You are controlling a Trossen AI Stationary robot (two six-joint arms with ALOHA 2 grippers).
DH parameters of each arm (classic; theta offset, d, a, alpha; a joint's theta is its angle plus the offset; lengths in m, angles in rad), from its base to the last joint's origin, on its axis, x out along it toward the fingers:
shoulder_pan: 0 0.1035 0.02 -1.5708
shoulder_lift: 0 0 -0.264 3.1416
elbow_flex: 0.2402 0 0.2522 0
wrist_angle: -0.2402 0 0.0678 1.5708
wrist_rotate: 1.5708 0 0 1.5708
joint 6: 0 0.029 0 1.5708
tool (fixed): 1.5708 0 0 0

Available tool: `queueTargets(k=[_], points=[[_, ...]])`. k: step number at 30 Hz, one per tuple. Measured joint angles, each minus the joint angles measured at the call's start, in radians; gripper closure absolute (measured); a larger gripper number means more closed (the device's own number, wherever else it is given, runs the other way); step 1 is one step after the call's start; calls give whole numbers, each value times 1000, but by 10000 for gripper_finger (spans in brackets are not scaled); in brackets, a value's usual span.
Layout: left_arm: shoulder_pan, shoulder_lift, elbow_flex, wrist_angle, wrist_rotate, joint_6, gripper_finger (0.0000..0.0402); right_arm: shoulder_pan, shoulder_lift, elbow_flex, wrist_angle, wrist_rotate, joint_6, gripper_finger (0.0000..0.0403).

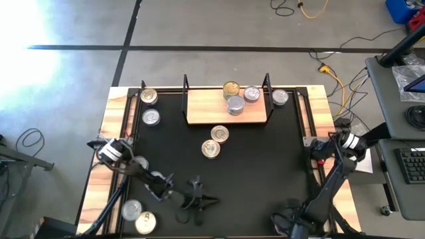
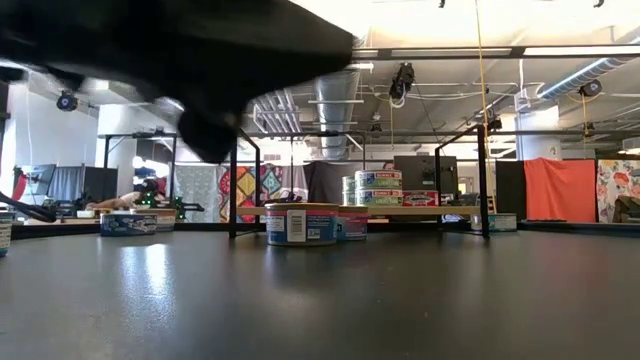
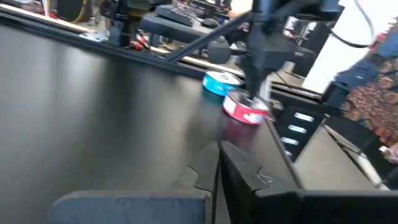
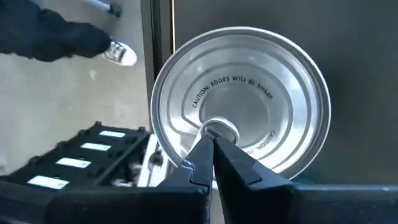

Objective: Stack canned seafood by type on shelf
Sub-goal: Stack the red tuna can on top of the other red tuna can on the shelf

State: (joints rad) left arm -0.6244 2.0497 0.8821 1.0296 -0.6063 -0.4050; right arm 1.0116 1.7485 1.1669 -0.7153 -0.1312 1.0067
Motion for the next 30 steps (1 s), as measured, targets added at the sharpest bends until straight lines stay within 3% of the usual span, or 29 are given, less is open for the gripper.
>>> queueTargets(k=[5,11,17,20,26,30], points=[[90,63,63,-8,40,35,360,-70,-47,-68,1,168,-142,394],[154,89,76,-10,1,103,299,-176,-136,-139,-5,299,-291,394],[173,36,73,-29,-23,56,247,-261,-287,-78,-106,323,-398,394],[168,-38,74,-168,-17,-84,231,-276,-371,-12,-217,314,-383,394],[135,-203,74,-616,-7,-437,223,-278,-553,44,-247,306,-208,394],[121,-304,74,-841,48,-592,223,-279,-624,39,-358,193,-11,394]])
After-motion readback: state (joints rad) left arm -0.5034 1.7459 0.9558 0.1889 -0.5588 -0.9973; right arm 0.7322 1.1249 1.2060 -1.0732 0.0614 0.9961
